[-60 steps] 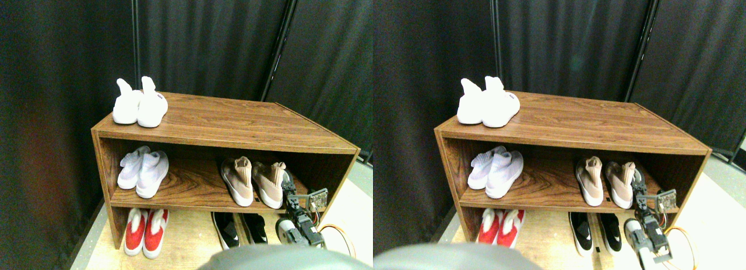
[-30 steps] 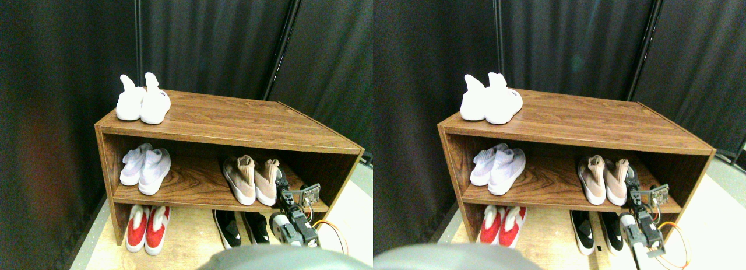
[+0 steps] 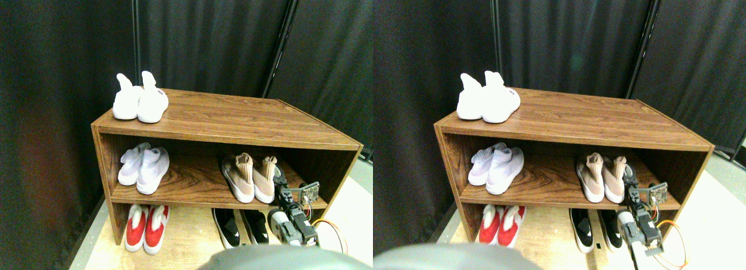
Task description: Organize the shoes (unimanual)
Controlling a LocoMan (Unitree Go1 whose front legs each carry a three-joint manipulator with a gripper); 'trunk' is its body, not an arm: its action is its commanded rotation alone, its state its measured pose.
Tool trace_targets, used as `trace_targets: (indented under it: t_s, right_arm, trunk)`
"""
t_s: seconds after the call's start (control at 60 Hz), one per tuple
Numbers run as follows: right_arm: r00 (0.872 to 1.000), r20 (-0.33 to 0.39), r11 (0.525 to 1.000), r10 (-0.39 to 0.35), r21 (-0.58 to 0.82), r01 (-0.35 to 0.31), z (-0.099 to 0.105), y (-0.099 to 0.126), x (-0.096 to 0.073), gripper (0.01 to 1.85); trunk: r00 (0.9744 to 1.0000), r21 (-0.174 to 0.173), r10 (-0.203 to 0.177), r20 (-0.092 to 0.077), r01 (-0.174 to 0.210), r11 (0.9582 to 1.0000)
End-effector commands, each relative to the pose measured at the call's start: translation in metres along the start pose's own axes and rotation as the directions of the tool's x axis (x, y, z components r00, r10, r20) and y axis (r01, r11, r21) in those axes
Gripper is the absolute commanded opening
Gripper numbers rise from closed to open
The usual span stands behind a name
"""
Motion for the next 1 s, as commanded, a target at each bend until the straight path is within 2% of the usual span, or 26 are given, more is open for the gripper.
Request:
trace_targets:
  t_s: [0.017,0.283,0.633,0.75,0.8,0.9,0.967,1.0]
  right_arm:
    - [1.0,-0.012,1.0,0.013,0.02,-0.013,-0.005,0.005,-0.004,0.06]
    - [1.0,-0.009,1.0,0.016,-0.006,-0.016,-0.007,0.004,-0.005,0.06]
    - [0.999,0.017,0.998,0.042,-0.048,-0.041,0.02,0.004,0.004,0.06]
    - [0.998,0.008,0.996,0.067,-0.064,-0.066,0.029,0.014,-0.004,0.06]
    - [0.996,-0.024,0.994,0.087,-0.061,-0.089,0.033,0.018,-0.007,0.06]
    - [0.995,-0.036,0.994,0.095,-0.059,-0.097,0.038,0.025,-0.017,0.06]
    - [0.99,-0.07,0.989,0.122,-0.075,-0.127,0.042,0.027,-0.023,0.06]
    - [0.984,-0.1,0.982,0.15,-0.098,-0.159,0.045,0.029,-0.028,0.06]
  trunk:
    - [0.9998,-0.029,0.007,-0.021,-0.008,0.9996]
    - [0.9997,-0.032,0.014,-0.019,-0.015,0.9994]
    - [0.9999,-0.022,-0.006,-0.014,0.006,0.9997]
    - [0.9999,-0.019,-0.014,-0.01,0.014,0.9997]
    - [0.9998,-0.018,-0.018,-0.009,0.018,0.9997]
    - [0.9997,-0.016,-0.021,-0.011,0.021,0.9996]
    - [0.9997,-0.013,-0.024,-0.01,0.024,0.9996]
    - [0.9997,-0.013,-0.024,-0.01,0.024,0.9996]
